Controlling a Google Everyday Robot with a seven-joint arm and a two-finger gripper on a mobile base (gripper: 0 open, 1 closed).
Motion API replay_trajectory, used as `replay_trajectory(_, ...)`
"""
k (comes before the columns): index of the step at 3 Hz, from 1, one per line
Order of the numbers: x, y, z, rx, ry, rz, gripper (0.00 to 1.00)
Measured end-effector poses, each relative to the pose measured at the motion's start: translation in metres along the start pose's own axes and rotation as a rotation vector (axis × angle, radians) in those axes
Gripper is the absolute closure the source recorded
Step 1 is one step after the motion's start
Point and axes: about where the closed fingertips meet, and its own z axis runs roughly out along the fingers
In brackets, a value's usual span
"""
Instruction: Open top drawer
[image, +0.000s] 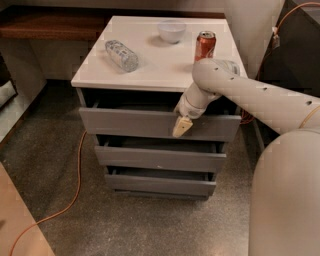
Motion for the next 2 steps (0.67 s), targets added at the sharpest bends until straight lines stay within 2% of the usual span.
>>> replay_trajectory(1,0.000,0.008,-0.002,0.012,0.006,-0.003,0.51)
replay_trajectory(2,-0.002,0.050,-0.015,0.073,0.034,-0.011,0.81)
